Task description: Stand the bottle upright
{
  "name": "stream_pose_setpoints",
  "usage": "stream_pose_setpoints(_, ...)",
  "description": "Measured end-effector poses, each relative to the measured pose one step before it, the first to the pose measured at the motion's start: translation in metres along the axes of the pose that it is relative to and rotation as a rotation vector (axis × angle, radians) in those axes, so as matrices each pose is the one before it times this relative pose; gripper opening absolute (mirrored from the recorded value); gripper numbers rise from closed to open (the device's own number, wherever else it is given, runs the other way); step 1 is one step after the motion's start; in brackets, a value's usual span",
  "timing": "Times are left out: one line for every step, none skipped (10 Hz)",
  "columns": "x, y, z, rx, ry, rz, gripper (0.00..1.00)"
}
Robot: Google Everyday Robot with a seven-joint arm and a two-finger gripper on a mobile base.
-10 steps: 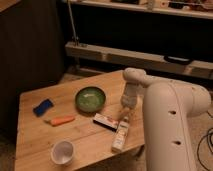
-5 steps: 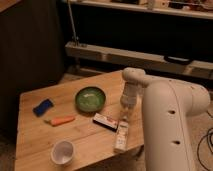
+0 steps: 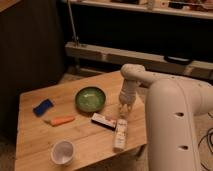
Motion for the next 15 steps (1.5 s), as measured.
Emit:
stream_pose_setpoints(0.00156, 0.00885, -0.01951, -0.01036, -0.0475, -0.01643, 0.32)
stream_pose_setpoints(0.00003, 0.00769, -0.01464, -0.0109, -0.04054, -0.01246, 0.32)
stream_pose_setpoints(-0.00064, 0.00618, -0.01235, -0.01138, -0.03757, -0.01007, 0.32)
stream_pose_setpoints(-0.00057, 0.00708, -0.01193, -0.01399, -0.03899, -0.01421, 0.32)
stream_pose_setpoints(-0.00035, 0.00477, -0.00686, -0.01042, -0.0262, -0.01073, 0.32)
stream_pose_setpoints(0.0005, 0.00277, -0.00595, -0.0077, -0.03062, -0.01242, 0.32)
stream_pose_setpoints(0.00158, 0.0021, -0.00597, -0.01112, -0.04091, -0.01594, 0.32)
stream_pose_setpoints(0.00363, -0.00098, -0.00671, -0.00858, -0.04985, -0.01478, 0.32)
stream_pose_setpoints(0.00246, -0.00324, -0.00438, -0.00684, -0.04065, -0.00741, 0.32)
stream_pose_setpoints(0.00245, 0.00082, -0.00489, -0.00743, -0.02404, -0.00466, 0.32)
stream_pose_setpoints(0.00237, 0.00139, -0.00738, -0.0036, -0.04436, -0.00801, 0.32)
stream_pose_setpoints(0.00138, 0.00254, -0.00856, -0.00454, -0.03108, 0.00079, 0.32)
stream_pose_setpoints(-0.00198, -0.00232, -0.0074, 0.00531, -0.01911, 0.00567, 0.32)
stream_pose_setpoints(-0.00561, -0.00275, -0.00403, 0.00542, -0.01748, 0.01149, 0.32)
stream_pose_setpoints(-0.0102, -0.00091, -0.00106, 0.00116, -0.01594, 0.0107, 0.32)
